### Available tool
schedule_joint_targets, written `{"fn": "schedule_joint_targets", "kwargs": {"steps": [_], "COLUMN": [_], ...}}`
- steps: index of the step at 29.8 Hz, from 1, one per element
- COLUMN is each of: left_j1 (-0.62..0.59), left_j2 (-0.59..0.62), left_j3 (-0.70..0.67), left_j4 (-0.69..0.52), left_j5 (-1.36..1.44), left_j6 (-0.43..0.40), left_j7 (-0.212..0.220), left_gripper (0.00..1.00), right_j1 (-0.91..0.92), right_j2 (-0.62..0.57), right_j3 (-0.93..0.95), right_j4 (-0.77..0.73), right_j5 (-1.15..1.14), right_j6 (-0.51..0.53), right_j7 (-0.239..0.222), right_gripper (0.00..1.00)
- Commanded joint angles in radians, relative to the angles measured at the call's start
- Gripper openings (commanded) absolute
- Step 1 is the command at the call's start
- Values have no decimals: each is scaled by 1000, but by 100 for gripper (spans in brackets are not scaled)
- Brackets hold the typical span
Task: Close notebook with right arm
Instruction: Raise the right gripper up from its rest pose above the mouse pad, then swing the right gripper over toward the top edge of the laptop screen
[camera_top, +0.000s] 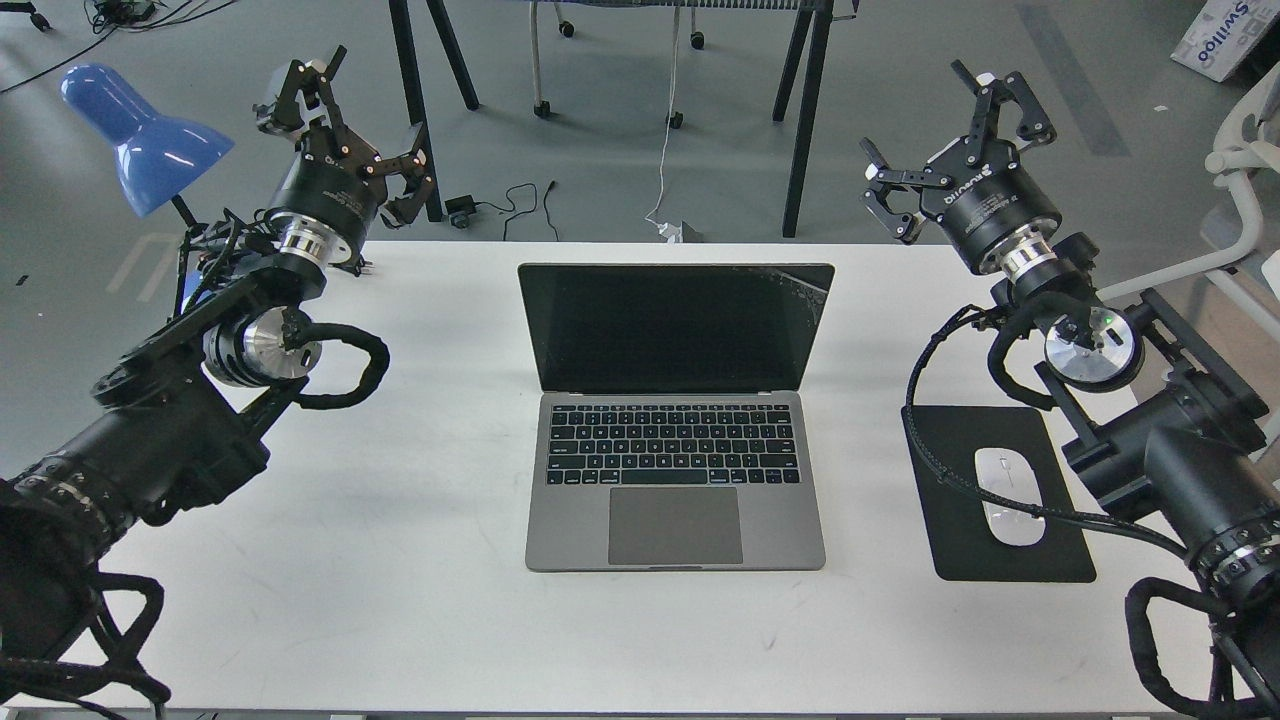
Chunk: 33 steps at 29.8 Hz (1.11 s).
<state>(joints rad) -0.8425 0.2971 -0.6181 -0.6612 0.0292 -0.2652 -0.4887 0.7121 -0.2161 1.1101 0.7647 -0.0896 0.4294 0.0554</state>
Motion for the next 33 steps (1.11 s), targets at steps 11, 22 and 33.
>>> {"fn": "schedule_joint_targets", "kwargs": {"steps": [11,22,33], "left_j1": [-1,-1,-1], "left_j2": [1,1,1], "left_j3": [1,0,-2], "left_j4": [-2,-2,0], "left_j5": [1,1,0], "left_j6": [21,20,20], "left_j7": [0,0,0], "left_gripper": [100,100,100], "right_j1": [23,207,357], "right_j2": [7,17,52], "right_j3": [-7,-202,-467], "right_j4": [-2,-50,-96], "right_j5": [-4,-9,-53], "right_j6": [-38,-121,-337], "right_j7": [-2,0,12], "right_gripper": [100,100,100]}}
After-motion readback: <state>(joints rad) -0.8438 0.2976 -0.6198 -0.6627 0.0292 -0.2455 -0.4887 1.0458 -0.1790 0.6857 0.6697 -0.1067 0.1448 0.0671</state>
